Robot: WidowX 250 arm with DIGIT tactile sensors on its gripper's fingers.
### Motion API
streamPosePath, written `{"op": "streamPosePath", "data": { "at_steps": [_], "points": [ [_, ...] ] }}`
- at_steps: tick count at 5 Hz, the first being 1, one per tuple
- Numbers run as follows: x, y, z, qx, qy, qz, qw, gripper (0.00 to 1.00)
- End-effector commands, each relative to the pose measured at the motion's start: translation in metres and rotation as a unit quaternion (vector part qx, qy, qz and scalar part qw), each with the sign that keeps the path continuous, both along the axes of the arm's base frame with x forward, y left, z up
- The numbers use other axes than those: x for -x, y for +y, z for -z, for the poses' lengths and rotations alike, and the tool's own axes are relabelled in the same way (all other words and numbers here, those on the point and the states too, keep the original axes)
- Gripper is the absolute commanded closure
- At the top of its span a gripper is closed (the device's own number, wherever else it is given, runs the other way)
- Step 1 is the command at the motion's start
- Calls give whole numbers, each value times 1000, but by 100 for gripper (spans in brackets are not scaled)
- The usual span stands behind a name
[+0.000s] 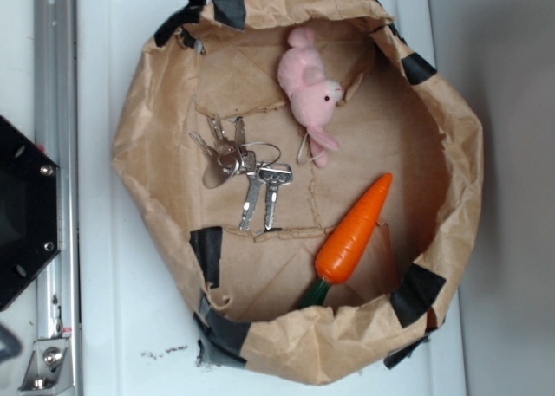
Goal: Grab the silver keys.
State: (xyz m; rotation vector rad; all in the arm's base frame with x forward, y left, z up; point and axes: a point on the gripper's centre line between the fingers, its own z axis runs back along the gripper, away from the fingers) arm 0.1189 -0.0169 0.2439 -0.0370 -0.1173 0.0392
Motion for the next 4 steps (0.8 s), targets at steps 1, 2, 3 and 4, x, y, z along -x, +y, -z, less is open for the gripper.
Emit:
{"op": "streamPosePath", "data": {
  "at_steps": [1, 2, 3, 4],
  "points": [
    [0, 0, 0, 0, 0, 0, 1000, 0],
    [-50, -7, 24, -18, -6, -71, 997, 0],
    [-101, -2, 33, -19, -27, -88, 996, 0],
    [-132, 6, 49, -23, -31, -34, 999, 0]
  ]
}}
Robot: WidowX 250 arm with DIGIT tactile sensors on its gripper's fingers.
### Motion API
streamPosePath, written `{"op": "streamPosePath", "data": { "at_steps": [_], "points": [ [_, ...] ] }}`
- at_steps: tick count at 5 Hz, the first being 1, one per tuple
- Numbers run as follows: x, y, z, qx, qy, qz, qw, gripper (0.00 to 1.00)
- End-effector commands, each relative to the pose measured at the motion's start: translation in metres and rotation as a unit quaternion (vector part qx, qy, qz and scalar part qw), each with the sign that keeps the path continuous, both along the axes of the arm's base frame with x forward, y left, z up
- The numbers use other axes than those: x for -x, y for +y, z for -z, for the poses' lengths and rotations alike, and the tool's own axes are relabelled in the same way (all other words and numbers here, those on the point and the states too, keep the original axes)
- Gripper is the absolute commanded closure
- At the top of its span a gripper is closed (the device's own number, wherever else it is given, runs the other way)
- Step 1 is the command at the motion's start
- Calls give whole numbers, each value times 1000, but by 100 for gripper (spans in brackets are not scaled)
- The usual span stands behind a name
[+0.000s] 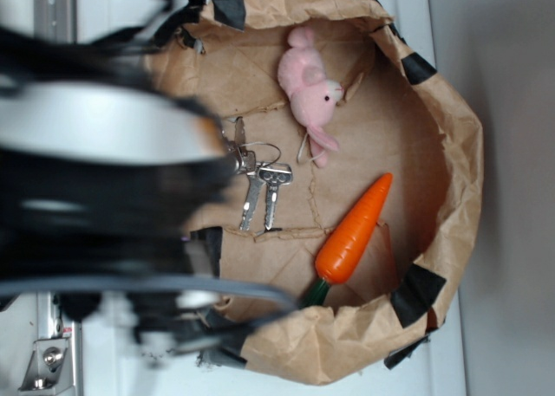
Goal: Grab the silver keys.
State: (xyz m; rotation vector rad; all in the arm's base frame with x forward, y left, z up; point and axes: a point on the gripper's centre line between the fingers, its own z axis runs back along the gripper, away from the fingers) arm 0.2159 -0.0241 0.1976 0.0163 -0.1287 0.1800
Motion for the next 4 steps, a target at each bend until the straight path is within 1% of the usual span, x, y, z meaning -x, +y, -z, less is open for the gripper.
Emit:
{"op": "streamPosePath", "data": {
  "at_steps": [1, 2, 3, 4],
  "points": [
    [-38, 37, 27, 2, -10, 118, 993, 0],
    [-31, 53, 49, -2, 3, 160, 987, 0],
    [-27, 54, 62, -41, 4, 187, 981, 0],
    [-27, 54, 62, -41, 4, 187, 981, 0]
  ]
}}
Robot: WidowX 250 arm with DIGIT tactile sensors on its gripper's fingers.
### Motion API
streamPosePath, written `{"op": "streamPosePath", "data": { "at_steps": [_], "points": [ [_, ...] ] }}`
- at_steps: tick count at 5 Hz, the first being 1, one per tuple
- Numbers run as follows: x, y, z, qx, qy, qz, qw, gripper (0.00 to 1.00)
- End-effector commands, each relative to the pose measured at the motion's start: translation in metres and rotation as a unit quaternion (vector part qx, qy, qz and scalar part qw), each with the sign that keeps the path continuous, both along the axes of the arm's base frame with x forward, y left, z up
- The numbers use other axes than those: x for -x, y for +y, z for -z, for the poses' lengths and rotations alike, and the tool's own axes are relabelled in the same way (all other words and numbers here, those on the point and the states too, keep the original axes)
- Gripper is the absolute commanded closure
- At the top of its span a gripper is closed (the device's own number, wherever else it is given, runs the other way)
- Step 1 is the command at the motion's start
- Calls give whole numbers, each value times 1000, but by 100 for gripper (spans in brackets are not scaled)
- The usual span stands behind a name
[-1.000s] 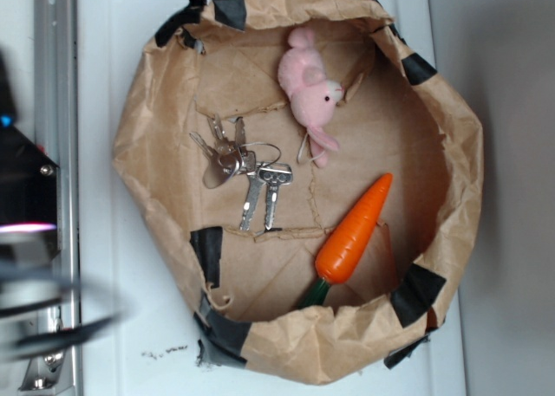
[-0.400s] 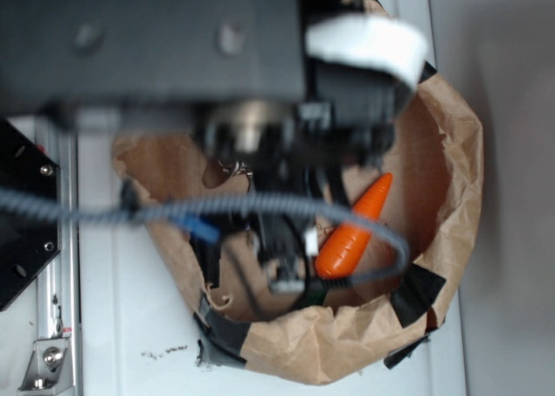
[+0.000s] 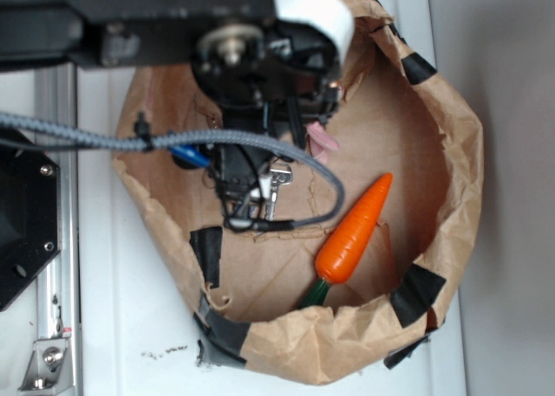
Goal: Grab the silver keys.
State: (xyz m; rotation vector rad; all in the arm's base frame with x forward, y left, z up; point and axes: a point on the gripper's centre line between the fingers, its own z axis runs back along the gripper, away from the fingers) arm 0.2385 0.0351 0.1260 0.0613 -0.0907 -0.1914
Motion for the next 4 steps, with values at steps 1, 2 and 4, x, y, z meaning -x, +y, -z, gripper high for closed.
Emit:
{"op": "streamPosePath", "data": {
  "at_steps": [1, 2, 4],
  "points": [
    [-4, -5, -9, -5, -19, 5, 1000, 0],
    [-4, -5, -9, -5, -19, 5, 1000, 0],
    [-12, -11, 30, -17, 7, 22, 1000, 0]
  ]
}}
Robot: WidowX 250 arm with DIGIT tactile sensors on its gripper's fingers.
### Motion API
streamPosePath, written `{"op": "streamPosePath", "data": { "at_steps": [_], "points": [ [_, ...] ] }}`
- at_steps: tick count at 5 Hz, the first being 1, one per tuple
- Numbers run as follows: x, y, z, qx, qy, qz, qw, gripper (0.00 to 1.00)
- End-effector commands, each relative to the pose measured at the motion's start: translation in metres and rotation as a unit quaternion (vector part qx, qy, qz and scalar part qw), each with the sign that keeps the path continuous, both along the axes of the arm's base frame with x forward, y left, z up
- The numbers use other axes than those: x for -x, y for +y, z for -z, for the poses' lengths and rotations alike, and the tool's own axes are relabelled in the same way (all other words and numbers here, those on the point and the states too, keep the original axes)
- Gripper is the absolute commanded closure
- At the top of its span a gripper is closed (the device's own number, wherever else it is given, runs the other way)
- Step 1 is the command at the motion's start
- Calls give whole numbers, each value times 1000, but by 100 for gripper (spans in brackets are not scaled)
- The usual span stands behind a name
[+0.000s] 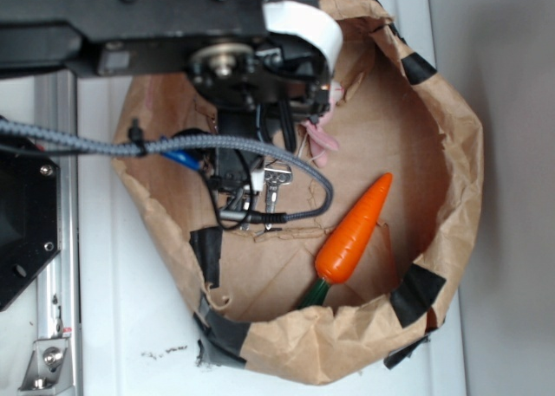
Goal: Grab the silver keys.
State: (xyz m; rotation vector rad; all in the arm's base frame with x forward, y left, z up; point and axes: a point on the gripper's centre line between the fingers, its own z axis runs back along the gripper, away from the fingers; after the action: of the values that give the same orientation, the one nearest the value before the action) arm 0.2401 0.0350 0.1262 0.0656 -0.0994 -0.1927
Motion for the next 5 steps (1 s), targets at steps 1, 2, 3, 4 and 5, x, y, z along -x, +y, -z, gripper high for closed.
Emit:
{"op": "streamPosePath", "data": {
  "at_steps": [1, 2, 3, 4, 5],
  "points": [
    [-8, -12, 53, -11, 26, 29, 999, 0],
    [1, -12, 61, -3, 49, 54, 997, 0],
    [2, 0, 56, 10, 57, 58, 997, 0],
    [-6, 18, 52, 16, 55, 46, 997, 0],
    [-16, 23, 56, 17, 56, 36, 998, 0]
  ]
}}
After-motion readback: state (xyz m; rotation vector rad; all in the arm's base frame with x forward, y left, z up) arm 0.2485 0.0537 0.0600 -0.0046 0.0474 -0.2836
